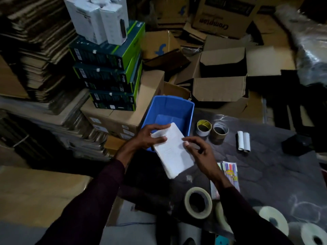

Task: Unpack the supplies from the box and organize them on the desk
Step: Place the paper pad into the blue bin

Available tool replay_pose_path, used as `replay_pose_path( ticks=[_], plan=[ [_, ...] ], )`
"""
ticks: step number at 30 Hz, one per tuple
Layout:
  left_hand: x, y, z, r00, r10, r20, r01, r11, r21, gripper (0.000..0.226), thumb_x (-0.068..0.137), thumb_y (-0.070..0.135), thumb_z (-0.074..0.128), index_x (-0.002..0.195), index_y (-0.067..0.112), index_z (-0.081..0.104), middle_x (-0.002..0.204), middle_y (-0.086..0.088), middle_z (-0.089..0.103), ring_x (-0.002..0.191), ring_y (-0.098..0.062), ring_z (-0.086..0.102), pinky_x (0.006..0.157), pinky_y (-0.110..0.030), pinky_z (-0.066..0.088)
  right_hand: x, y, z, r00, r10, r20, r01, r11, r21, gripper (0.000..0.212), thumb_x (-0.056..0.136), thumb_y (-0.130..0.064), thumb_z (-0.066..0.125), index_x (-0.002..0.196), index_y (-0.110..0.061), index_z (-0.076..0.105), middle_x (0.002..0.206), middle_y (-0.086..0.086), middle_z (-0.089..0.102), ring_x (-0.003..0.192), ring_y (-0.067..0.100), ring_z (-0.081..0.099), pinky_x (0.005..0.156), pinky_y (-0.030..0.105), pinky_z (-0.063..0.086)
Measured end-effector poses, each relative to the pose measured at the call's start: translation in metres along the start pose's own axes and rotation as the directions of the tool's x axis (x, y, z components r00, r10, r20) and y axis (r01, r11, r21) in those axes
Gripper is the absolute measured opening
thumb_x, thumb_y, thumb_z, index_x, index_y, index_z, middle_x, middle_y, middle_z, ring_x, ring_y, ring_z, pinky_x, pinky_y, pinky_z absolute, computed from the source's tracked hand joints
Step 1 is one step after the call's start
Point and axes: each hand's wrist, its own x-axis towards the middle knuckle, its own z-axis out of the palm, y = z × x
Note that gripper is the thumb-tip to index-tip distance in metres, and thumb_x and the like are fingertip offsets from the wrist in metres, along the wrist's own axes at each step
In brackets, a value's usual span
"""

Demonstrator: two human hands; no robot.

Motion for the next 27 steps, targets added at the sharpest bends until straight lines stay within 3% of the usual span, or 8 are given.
replay_pose_path(
  ticks=[4, 7, 9, 14, 17, 19, 23, 27],
  plan=[
    [0.021, 0.017, -0.009, 0.998, 0.016, 0.063, -0.010, 0.996, -0.092, 0.052, 0.079, 0.008, 0.079, 0.128, 0.019, 0.063, 0.129, 0.004, 0.064, 0.114, -0.001, 0.061, 0.091, -0.021, 0.052, 0.030, -0.010, -0.001, 0.980, 0.024, 0.199, -0.012, 0.998, -0.062, 0.020, 0.096, -0.015, 0.065, 0.114, -0.020, 0.074, 0.109, -0.005, 0.076, 0.097, 0.011, 0.070, 0.084, 0.027, 0.056],
    [0.030, 0.024, -0.007, 0.990, -0.022, -0.142, -0.004, 0.984, -0.179, 0.052, 0.083, 0.007, 0.075, 0.131, 0.020, 0.060, 0.121, 0.005, 0.064, 0.096, 0.004, 0.065, 0.073, -0.023, 0.058, 0.045, -0.002, 0.006, 0.997, -0.023, 0.073, 0.021, 1.000, 0.022, 0.031, 0.098, -0.015, 0.063, 0.128, -0.020, 0.066, 0.126, 0.001, 0.070, 0.112, 0.020, 0.068, 0.091, 0.035, 0.058],
    [0.033, 0.021, -0.001, 0.969, -0.072, -0.235, 0.020, 0.976, -0.217, 0.057, 0.083, 0.008, 0.075, 0.136, 0.021, 0.057, 0.117, 0.005, 0.062, 0.092, 0.000, 0.065, 0.070, -0.031, 0.061, 0.054, 0.003, 0.015, 0.998, -0.034, -0.053, 0.037, 0.997, 0.069, 0.035, 0.099, -0.013, 0.060, 0.134, -0.018, 0.061, 0.133, 0.002, 0.065, 0.116, 0.016, 0.066, 0.089, 0.028, 0.056],
    [0.040, -0.001, 0.011, 0.965, -0.036, -0.261, 0.010, 0.995, -0.100, 0.061, 0.083, -0.004, 0.071, 0.137, 0.016, 0.054, 0.112, 0.008, 0.059, 0.097, -0.004, 0.055, 0.076, -0.010, 0.050, 0.077, 0.024, 0.038, 0.961, -0.065, -0.267, 0.056, 0.998, -0.041, 0.041, 0.098, -0.009, 0.060, 0.138, -0.015, 0.056, 0.141, -0.001, 0.057, 0.128, 0.012, 0.056, 0.103, 0.029, 0.049],
    [0.051, -0.013, 0.007, 0.953, -0.056, -0.298, 0.044, 0.998, -0.046, 0.054, 0.084, -0.012, 0.064, 0.134, 0.007, 0.056, 0.119, -0.005, 0.059, 0.092, 0.011, 0.054, 0.070, -0.004, 0.044, 0.092, 0.033, 0.051, 0.963, -0.008, -0.269, -0.022, 0.994, -0.107, 0.043, 0.097, -0.007, 0.059, 0.139, -0.013, 0.052, 0.143, -0.004, 0.051, 0.129, 0.013, 0.050, 0.109, 0.018, 0.040],
    [0.061, -0.024, 0.005, 0.946, -0.099, -0.308, 0.095, 0.995, -0.029, 0.051, 0.084, -0.015, 0.061, 0.132, 0.003, 0.056, 0.123, -0.012, 0.059, 0.099, 0.002, 0.054, 0.069, -0.001, 0.042, 0.102, 0.041, 0.060, 0.968, 0.016, -0.251, -0.059, 0.984, -0.165, 0.045, 0.096, -0.010, 0.058, 0.140, -0.006, 0.049, 0.141, 0.001, 0.049, 0.128, 0.016, 0.048, 0.102, 0.004, 0.033],
    [0.078, -0.055, 0.005, 0.917, -0.237, -0.322, 0.254, 0.967, 0.011, 0.052, 0.082, -0.012, 0.063, 0.130, 0.007, 0.060, 0.119, -0.009, 0.059, 0.105, -0.015, 0.053, 0.066, 0.003, 0.037, 0.125, 0.062, 0.069, 0.949, 0.257, -0.182, -0.299, 0.916, -0.267, 0.055, 0.089, -0.007, 0.056, 0.143, -0.015, 0.047, 0.139, 0.010, 0.056, 0.122, 0.027, 0.056, 0.096, 0.022, 0.040],
    [0.096, -0.092, 0.009, 0.889, -0.367, -0.273, 0.380, 0.925, -0.006, 0.056, 0.076, -0.012, 0.066, 0.126, 0.013, 0.063, 0.116, -0.011, 0.062, 0.103, -0.023, 0.059, 0.078, -0.017, 0.046, 0.135, 0.077, 0.071, 0.910, 0.380, -0.167, -0.414, 0.860, -0.298, 0.058, 0.083, -0.006, 0.057, 0.140, -0.014, 0.050, 0.135, 0.013, 0.059, 0.120, 0.030, 0.058, 0.096, 0.027, 0.043]
  ],
)
